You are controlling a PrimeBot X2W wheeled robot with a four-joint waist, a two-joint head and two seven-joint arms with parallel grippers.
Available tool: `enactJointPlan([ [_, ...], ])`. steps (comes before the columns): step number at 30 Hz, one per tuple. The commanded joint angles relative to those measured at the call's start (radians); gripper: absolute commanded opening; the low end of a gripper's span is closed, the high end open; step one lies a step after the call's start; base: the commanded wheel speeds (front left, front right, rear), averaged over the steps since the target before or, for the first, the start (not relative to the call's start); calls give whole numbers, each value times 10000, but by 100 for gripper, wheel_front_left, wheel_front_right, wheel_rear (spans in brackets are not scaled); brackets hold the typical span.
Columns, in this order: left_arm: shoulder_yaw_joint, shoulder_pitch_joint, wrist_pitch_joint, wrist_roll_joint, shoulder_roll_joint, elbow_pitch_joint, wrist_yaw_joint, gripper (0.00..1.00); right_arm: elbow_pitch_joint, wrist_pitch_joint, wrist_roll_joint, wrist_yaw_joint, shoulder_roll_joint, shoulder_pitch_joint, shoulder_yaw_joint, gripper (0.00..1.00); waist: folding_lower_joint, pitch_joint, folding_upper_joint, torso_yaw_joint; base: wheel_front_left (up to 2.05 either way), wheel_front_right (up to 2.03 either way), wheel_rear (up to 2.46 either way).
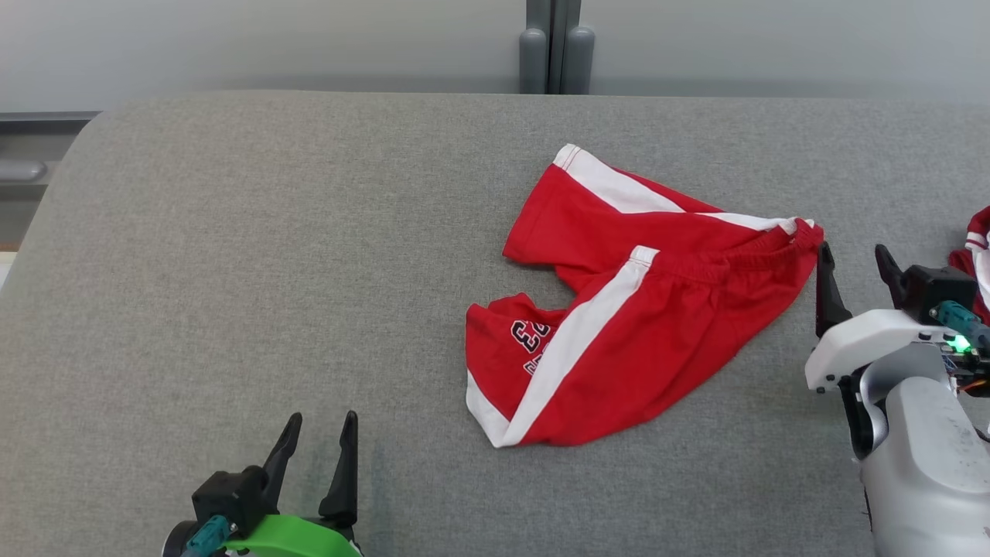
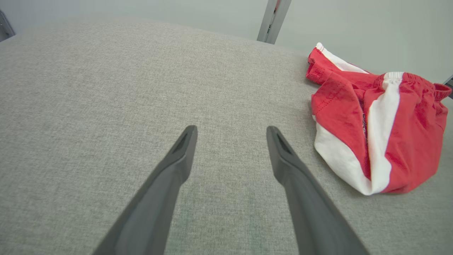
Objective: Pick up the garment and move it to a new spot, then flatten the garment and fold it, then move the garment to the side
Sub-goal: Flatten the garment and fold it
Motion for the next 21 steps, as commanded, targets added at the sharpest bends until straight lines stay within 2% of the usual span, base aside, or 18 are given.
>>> enactJointPlan([
  [1,33,-45,-1,-56,108,-5,19,100,-94,-19,-364,1,78,218,-264,100,0,9,-1,-51,0,0,0],
  [4,86,56,-1,-29,170,5,19,100,-386,-19,-798,-2,114,375,-650,100,0,-6,-1,-168,0,0,0],
  [7,101,51,-3,25,144,24,19,100,-729,-17,-848,0,188,368,-369,100,0,-18,-1,-262,0,0,0],
  [13,-68,-186,-1,58,82,29,19,100,-878,-18,223,-4,167,-94,2313,100,0,43,-1,-243,0,0,0],
  [17,-203,-250,-3,-49,56,29,19,100,-188,-18,791,-4,171,-802,3886,100,0,163,-1,-52,0,0,0],
  [21,-214,-359,-3,-155,17,68,19,100,944,363,783,-5,173,-1600,4691,100,0,367,-1,183,0,0,0],
])
